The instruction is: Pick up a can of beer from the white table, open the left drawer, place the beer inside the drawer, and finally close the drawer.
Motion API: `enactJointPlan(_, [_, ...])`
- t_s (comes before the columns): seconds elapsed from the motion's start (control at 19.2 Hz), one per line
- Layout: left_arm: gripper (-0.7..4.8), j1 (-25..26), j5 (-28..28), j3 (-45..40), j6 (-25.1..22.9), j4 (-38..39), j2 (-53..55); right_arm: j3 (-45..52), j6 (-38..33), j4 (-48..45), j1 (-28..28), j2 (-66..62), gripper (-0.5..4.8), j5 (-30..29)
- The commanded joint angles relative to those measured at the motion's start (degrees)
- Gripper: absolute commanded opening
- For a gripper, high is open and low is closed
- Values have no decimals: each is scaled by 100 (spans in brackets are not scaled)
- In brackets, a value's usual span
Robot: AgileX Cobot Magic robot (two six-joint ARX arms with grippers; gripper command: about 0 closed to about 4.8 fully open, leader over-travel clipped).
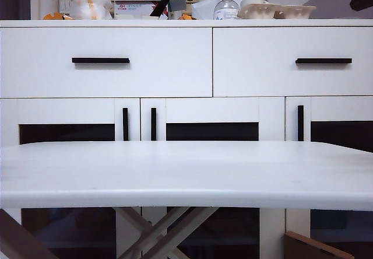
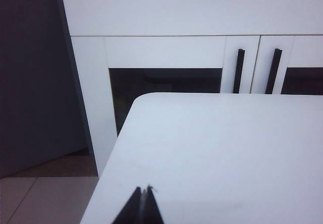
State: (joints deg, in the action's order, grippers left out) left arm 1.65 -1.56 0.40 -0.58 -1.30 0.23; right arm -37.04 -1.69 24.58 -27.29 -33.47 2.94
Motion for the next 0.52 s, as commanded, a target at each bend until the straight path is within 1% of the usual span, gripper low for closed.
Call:
enactJointPlan(0.05, [-5, -205, 79, 13, -48, -55, 2, -33, -20, -76, -11, 13, -1, -11])
enactJointPlan(0.16, [-4, -343, -81, 13, -63, -48, 4, -33, -20, -76, -11, 13, -1, -13])
enactJointPlan(0.52, [-4, -337, -79, 13, -48, -48, 2, -33, -20, -74, -11, 13, -1, -11])
